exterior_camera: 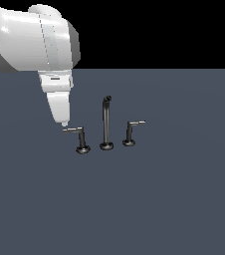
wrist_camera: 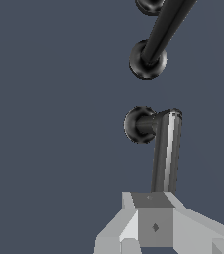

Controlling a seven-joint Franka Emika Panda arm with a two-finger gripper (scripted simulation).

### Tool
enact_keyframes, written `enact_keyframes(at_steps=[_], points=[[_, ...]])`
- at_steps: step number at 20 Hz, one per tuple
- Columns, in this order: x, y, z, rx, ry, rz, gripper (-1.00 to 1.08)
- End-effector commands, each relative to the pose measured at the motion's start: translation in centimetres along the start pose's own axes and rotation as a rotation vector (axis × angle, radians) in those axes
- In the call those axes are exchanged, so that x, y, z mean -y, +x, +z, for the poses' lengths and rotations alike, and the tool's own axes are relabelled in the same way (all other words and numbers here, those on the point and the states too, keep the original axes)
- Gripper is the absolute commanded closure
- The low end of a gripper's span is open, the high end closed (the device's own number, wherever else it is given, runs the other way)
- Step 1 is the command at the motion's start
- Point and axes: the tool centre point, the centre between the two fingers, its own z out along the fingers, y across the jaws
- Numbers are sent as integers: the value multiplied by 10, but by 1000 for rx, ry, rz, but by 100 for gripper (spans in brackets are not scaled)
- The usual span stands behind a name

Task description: Turn on the faucet by rotating a designated handle.

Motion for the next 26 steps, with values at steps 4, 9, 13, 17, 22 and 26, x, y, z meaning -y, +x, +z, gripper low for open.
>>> enact_keyframes(at_steps=[4,9,13,17,22,26], points=[[17,10,17,-5,3,69,108],[25,16,24,-5,5,101,108],[26,17,25,-5,5,106,108],[23,15,25,-5,5,105,108],[8,6,25,-4,5,106,108],[-3,-2,25,-4,5,106,108]])
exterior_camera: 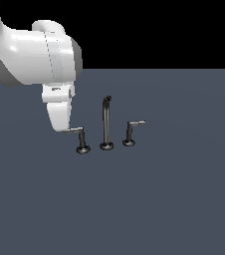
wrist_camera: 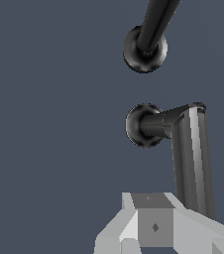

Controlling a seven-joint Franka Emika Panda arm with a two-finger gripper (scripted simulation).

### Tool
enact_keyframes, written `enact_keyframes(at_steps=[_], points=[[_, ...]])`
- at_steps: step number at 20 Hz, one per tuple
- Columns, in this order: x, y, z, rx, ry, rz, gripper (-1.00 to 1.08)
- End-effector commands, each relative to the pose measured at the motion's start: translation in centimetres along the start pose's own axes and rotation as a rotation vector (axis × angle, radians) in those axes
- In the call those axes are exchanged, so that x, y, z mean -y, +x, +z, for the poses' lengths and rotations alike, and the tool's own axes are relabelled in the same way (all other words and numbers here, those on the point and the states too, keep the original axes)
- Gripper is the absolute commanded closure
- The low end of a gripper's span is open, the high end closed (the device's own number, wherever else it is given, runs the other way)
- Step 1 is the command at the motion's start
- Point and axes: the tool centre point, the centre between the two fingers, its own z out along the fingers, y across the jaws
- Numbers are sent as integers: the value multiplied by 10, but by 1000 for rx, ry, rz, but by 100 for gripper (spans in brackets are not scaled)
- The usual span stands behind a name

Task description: Turn on the faucet by rotating a designated handle.

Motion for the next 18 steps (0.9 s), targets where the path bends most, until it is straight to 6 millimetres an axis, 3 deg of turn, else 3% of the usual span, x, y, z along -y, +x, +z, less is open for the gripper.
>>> enact_keyframes(at_steps=[1,3,4,18], points=[[-11,-6,0,0,-5,-3,108],[-14,-8,0,0,-5,-3,108],[-6,-1,0,1,4,6,108],[-52,5,0,0,-4,-1,108]])
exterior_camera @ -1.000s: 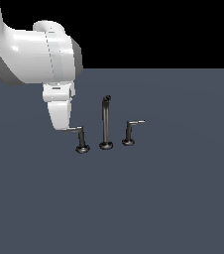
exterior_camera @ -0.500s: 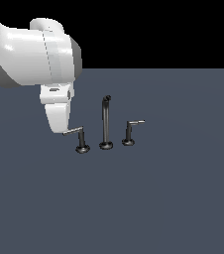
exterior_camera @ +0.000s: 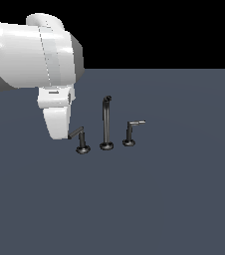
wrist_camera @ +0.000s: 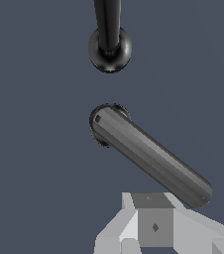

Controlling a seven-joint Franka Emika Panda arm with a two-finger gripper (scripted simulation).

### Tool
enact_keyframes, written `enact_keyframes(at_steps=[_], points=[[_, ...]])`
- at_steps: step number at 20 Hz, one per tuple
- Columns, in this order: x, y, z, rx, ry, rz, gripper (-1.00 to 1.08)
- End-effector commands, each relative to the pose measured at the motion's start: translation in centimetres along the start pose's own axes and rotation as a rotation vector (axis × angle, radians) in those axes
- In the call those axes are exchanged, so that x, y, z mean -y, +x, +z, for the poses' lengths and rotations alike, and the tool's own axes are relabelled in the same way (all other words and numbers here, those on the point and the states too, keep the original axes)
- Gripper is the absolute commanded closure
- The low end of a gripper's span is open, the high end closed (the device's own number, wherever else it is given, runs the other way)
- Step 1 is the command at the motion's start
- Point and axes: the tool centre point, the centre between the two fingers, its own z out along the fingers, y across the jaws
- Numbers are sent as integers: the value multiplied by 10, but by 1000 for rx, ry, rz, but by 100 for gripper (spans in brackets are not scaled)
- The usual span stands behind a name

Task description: Turn on the faucet by rotating a designated handle.

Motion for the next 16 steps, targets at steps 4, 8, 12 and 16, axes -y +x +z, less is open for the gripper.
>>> enact_keyframes(at_steps=[4,8,12,16], points=[[-9,4,0,0,-4,-1,108],[-19,19,0,-2,-7,1,108],[-29,34,-1,-4,-10,2,108],[-36,46,-1,-5,-12,4,108]])
